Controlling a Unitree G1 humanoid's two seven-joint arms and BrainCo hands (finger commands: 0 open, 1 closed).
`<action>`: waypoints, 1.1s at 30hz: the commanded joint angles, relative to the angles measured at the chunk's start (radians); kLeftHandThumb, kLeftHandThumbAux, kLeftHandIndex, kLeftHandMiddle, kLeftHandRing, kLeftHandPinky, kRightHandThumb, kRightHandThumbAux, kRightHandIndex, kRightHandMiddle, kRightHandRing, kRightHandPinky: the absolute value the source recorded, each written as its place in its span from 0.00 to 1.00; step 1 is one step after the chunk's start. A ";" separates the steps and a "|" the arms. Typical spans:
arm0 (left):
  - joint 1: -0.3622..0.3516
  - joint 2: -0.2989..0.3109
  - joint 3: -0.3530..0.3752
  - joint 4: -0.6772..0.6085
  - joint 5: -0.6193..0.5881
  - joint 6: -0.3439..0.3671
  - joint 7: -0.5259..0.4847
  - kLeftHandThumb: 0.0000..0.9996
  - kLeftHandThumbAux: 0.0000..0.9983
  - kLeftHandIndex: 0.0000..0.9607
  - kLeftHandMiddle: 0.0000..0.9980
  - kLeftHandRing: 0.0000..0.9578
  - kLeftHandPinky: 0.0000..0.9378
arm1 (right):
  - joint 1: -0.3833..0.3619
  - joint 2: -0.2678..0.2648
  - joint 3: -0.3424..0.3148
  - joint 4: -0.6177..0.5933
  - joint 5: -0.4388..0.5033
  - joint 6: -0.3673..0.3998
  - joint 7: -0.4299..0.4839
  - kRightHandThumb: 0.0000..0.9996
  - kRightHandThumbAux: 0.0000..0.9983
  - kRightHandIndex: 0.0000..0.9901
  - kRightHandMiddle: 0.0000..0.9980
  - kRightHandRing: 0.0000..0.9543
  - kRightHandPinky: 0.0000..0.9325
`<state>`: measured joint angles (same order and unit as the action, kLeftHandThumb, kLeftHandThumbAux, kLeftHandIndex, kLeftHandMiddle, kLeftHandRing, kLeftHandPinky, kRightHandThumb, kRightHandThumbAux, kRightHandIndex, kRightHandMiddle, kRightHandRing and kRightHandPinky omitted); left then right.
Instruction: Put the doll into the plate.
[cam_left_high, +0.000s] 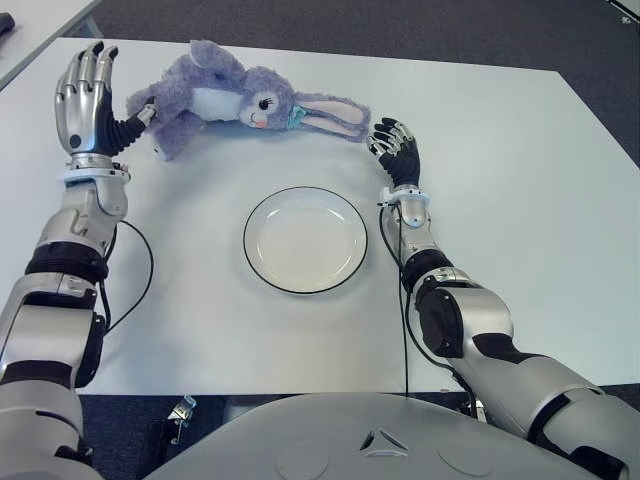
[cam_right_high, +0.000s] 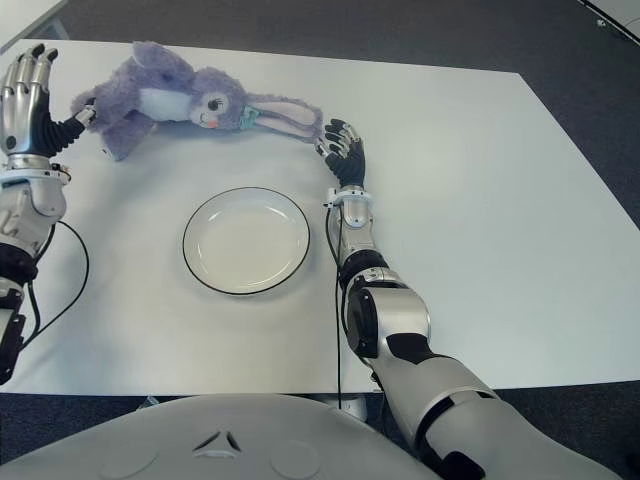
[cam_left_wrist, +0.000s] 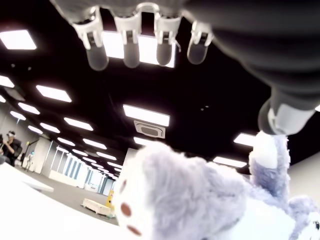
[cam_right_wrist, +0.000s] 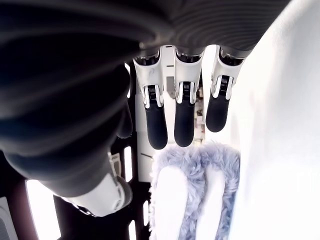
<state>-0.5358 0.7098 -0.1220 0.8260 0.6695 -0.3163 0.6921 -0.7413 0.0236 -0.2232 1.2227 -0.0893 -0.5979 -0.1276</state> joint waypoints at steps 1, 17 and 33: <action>-0.005 0.023 -0.049 -0.040 0.035 0.026 -0.087 0.29 0.35 0.00 0.01 0.04 0.07 | 0.218 0.036 -0.008 0.127 0.010 0.081 -0.001 0.39 0.83 0.21 0.27 0.24 0.22; -0.021 0.025 -0.078 -0.103 0.028 0.067 -0.197 0.28 0.33 0.00 0.02 0.04 0.08 | 0.220 0.037 -0.003 0.127 0.005 0.077 -0.014 0.38 0.82 0.21 0.27 0.25 0.24; -0.087 0.018 -0.129 -0.113 0.044 0.106 -0.322 0.28 0.35 0.00 0.03 0.05 0.10 | 0.220 0.036 0.004 0.127 -0.001 0.079 -0.019 0.39 0.80 0.22 0.27 0.25 0.24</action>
<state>-0.5958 0.7296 -0.2177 0.7127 0.6874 -0.2254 0.4419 -0.7415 0.0234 -0.2199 1.2227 -0.0901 -0.5978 -0.1363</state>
